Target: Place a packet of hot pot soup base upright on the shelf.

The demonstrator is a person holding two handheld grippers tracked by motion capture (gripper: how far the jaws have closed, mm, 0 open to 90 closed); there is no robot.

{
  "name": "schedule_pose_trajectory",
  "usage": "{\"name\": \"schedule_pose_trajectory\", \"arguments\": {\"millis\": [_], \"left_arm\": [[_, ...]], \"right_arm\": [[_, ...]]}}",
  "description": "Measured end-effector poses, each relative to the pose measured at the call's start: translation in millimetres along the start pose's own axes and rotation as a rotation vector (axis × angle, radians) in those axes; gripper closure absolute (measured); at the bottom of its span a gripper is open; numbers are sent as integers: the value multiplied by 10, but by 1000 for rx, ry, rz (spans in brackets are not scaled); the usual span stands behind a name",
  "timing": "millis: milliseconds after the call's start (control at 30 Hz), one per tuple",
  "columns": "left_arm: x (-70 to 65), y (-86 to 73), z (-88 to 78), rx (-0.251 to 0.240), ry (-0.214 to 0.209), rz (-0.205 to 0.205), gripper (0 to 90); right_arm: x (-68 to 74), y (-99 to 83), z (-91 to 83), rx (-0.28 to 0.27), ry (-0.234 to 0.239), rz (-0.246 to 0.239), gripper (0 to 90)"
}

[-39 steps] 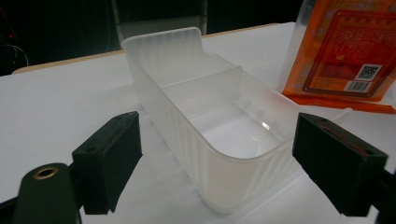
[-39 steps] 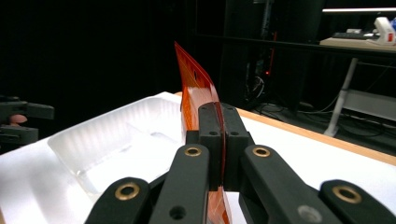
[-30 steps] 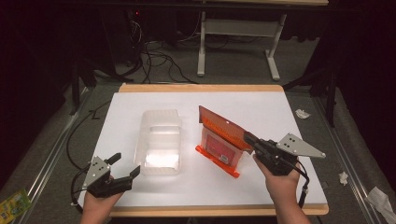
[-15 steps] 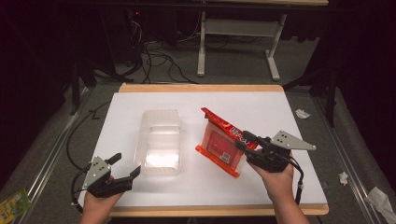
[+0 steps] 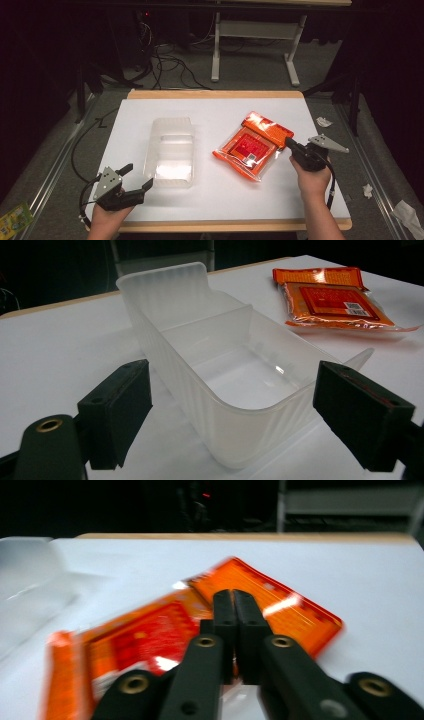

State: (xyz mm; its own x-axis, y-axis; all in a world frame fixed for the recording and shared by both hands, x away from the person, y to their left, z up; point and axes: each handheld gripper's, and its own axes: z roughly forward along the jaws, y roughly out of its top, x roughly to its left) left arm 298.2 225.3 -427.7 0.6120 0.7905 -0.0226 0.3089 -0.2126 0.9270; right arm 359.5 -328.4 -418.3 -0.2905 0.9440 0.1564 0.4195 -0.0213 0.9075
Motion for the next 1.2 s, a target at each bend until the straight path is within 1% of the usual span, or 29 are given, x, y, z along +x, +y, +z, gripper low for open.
{"name": "schedule_pose_trajectory", "arguments": {"millis": [33,67,100,133,167,233,267,300,333,400,467,500,567,600,633,667,700,733,767,800,833,867,933,967,1000,1033,1100,1167,1200], "left_arm": [[-13,-4,16,7,-1,1,164],[-13,-4,16,7,-1,1,165],[-31,-6,16,11,-3,5,164],[-31,-6,16,11,-3,5,164],[-47,-7,14,9,-1,8,165],[-60,-2,8,7,-4,13,164],[-71,6,-2,2,-6,13,164],[-78,15,-11,-3,-8,13,164],[-90,27,-15,-6,-14,10,164],[-123,51,-11,-8,-20,14,165],[-176,86,18,-6,-34,10,164],[-202,105,39,-3,-38,4,164],[-265,161,89,-12,-59,-19,164],[-265,161,89,-12,-59,-19,164],[-291,189,109,-12,-63,-25,164],[-323,220,144,-11,-67,-38,165],[-323,220,144,-11,-67,-38,165],[-350,252,191,-8,-76,-48,165],[-350,252,191,-8,-76,-48,165],[-369,278,224,-5,-76,-55,165],[-369,278,224,-5,-76,-55,165],[-392,310,255,-8,-73,-60,165],[-410,331,274,-10,-67,-60,165],[-436,359,300,-13,-65,-58,165],[-436,359,300,-13,-65,-58,164],[-457,377,321,-15,-65,-57,165],[-505,421,373,-17,-67,-48,165],[-530,441,396,-24,-70,-48,164],[-549,458,411,-29,-77,-47,165]], "right_arm": [[-176,-57,147,44,-41,72,740],[-176,-57,147,44,-41,72,740],[-334,-110,309,84,-70,144,601],[-334,-110,309,84,-70,144,601],[-475,-153,465,101,-95,212,498],[-570,-165,597,127,-107,264,407],[-570,-165,597,127,-107,264,407],[-630,-159,690,151,-105,288,378],[-701,-127,787,157,-106,319,364],[-738,-94,860,170,-88,349,349],[-753,-73,945,200,-57,373,372],[-753,-73,945,200,-57,373,372],[-765,-85,994,191,-21,403,490],[-765,-85,994,191,-21,403,490],[-761,-89,1000,188,-11,408,542],[-721,-78,976,181,-16,356,692],[-704,-69,964,179,-22,336,753],[-685,-53,935,167,-15,313,842],[-685,-53,935,167,-15,313,842],[-641,-15,882,155,-9,263,900],[-641,-15,882,155,-9,263,900],[-576,21,838,137,-4,208,900],[-546,34,815,131,-6,198,900],[-456,71,748,98,4,156,900],[-456,71,748,98,4,156,900],[-338,112,653,55,15,115,900],[-241,150,557,16,28,90,900],[-204,166,517,4,32,80,900],[-144,197,448,-21,37,57,900]]}}
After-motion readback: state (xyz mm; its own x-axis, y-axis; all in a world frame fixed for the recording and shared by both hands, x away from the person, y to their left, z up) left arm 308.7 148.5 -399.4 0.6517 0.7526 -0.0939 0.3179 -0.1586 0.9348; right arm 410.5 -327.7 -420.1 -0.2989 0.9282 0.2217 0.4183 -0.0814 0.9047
